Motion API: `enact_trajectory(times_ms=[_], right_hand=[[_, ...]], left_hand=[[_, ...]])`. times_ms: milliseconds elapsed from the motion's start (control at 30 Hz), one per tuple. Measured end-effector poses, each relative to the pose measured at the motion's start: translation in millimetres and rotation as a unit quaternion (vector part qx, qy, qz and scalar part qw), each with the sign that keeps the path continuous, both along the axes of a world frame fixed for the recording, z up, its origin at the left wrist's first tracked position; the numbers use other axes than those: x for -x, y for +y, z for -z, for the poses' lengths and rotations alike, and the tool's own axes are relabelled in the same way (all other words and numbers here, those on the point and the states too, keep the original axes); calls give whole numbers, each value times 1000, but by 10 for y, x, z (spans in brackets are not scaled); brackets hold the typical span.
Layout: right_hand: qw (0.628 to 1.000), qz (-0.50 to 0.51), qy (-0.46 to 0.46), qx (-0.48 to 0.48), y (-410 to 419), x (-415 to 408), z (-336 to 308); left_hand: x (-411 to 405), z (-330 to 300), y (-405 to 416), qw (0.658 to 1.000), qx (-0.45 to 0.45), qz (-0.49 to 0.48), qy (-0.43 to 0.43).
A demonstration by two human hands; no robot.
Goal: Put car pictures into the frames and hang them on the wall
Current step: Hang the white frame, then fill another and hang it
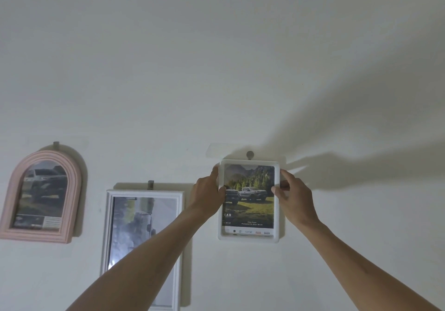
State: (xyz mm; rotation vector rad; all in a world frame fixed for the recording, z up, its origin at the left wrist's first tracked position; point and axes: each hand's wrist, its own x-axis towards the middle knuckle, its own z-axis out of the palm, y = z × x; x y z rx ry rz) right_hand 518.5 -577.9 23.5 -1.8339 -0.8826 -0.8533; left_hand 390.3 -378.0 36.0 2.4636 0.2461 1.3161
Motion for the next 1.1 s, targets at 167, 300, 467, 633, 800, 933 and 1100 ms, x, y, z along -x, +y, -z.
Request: enact_trajectory(times_ms=[167,300,467,633,800,933,1100], right_hand=[[1000,-7,10,-9,-17,-31,9],[1000,-14,20,-13,-59,-2,42],[1000,-10,27,-6,-165,26,139],[998,-6,60,-11,-320,51,465],[994,19,106,13,-487,98,1100],[980,24,188,59,-627,152,1883],[931,48,317,174,-922,254,2974]], left_hand=[[5,11,-5,1000,10,11,-3],[-8,43,23,1000,9,13,-13],[-31,127,28,1000,11,9,-22],[23,490,-109,993,75,-2,-87],[102,1246,-328,988,84,-16,-131],[202,2074,-520,997,68,-18,-22],[375,3140,-714,963,113,-38,243]])
